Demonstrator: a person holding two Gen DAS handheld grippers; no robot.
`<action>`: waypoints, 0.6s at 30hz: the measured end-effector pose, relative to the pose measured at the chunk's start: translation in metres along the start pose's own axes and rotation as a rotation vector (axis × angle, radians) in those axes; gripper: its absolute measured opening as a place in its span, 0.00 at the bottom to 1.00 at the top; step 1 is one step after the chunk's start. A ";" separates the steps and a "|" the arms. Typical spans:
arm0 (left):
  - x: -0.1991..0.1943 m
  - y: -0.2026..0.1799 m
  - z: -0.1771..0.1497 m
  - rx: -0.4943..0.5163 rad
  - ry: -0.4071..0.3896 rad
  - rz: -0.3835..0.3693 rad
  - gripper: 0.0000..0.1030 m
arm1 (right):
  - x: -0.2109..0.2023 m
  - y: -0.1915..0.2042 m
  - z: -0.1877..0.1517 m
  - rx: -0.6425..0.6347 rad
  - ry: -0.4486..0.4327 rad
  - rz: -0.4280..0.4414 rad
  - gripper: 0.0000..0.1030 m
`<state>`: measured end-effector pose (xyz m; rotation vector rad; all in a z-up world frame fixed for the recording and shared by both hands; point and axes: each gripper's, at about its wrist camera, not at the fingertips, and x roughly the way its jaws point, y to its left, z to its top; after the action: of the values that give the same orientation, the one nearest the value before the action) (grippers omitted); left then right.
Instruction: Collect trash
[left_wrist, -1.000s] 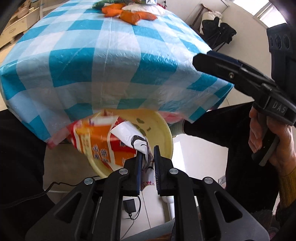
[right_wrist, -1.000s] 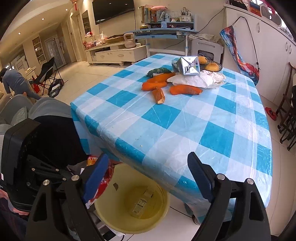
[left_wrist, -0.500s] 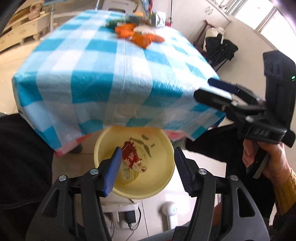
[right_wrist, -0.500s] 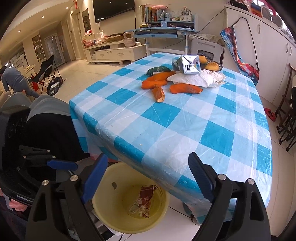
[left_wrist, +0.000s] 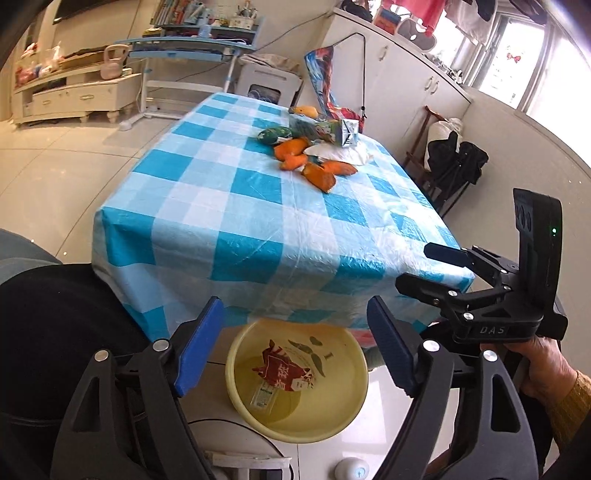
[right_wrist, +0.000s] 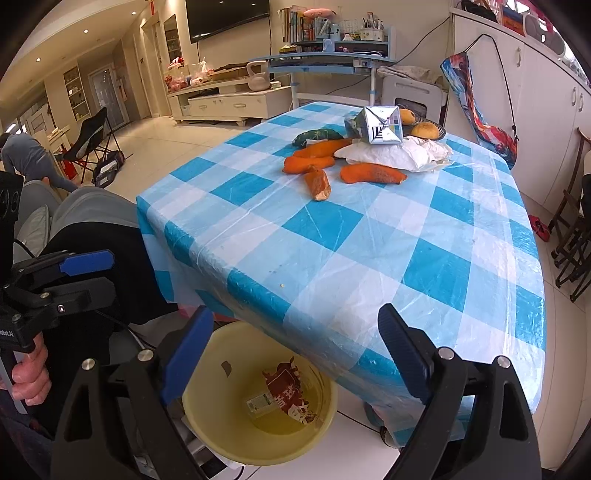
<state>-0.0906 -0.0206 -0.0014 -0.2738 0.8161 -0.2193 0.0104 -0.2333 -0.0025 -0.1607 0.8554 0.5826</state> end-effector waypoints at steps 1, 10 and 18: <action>0.000 0.001 -0.001 -0.002 0.001 0.003 0.76 | 0.000 0.000 0.000 0.000 0.000 0.000 0.85; 0.000 0.004 -0.002 -0.012 -0.003 0.016 0.77 | 0.001 0.001 0.000 -0.001 0.002 0.001 0.85; 0.000 0.007 -0.001 -0.026 -0.008 0.025 0.77 | 0.001 0.002 0.000 -0.002 0.004 0.000 0.85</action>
<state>-0.0907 -0.0142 -0.0046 -0.2882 0.8140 -0.1837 0.0096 -0.2315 -0.0034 -0.1639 0.8588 0.5837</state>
